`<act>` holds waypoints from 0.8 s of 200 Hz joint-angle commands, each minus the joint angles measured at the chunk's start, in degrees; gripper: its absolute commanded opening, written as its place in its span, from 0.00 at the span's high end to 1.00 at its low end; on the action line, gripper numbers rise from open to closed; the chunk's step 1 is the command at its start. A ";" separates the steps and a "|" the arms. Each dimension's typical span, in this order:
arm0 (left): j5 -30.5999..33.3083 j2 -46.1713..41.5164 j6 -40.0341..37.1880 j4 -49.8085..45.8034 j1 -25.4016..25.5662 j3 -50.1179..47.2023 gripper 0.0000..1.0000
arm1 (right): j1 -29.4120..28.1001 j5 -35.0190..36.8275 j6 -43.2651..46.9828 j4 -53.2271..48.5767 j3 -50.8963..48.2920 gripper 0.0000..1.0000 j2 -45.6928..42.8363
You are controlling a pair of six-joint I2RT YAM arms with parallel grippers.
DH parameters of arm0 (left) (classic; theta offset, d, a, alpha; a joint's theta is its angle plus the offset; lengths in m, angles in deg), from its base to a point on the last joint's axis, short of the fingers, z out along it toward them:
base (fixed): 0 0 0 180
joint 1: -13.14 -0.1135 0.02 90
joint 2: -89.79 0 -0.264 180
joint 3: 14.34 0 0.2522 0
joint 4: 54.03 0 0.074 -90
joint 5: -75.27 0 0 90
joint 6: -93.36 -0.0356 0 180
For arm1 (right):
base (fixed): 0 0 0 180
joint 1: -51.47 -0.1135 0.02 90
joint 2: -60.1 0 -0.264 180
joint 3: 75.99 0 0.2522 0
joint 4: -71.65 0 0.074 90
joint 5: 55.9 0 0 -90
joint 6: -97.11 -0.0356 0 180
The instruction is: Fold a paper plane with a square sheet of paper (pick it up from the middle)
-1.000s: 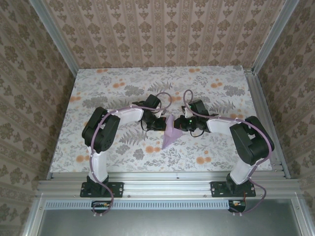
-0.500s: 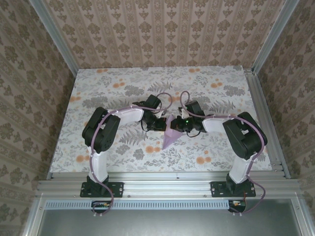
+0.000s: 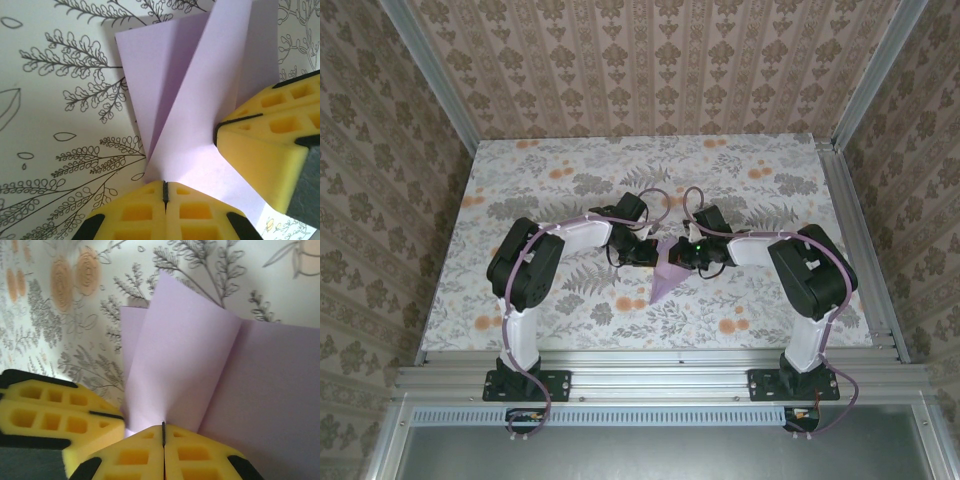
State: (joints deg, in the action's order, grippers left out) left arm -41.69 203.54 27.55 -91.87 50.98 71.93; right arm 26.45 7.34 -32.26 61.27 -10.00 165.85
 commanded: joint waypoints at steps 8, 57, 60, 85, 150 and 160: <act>-0.07 0.33 -1.53 -2.12 0.30 0.35 0.97 | -0.21 4.25 2.17 -4.69 1.15 0.91 0.42; -0.42 -0.94 -1.37 -2.55 0.56 0.78 0.88 | -0.14 5.75 2.37 -5.43 0.51 0.91 0.67; -0.39 -1.11 -1.34 -2.62 0.64 0.87 0.88 | -0.12 5.80 2.42 -5.45 0.51 0.92 0.68; 0.30 -2.84 -1.35 -3.60 0.65 1.30 0.81 | -0.12 6.16 2.52 -5.55 -0.05 0.92 0.87; 2.90 -10.42 0.59 -5.41 2.73 -0.35 0.66 | -0.03 5.58 2.86 -5.30 -0.20 0.92 1.15; 3.45 -11.45 1.36 -5.28 3.46 -1.29 0.66 | -0.03 5.41 2.86 -5.21 -0.31 0.92 1.16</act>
State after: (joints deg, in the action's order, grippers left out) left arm -39.90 196.35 27.40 -95.71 52.67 71.90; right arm 26.39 9.48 -30.54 59.39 -9.65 165.85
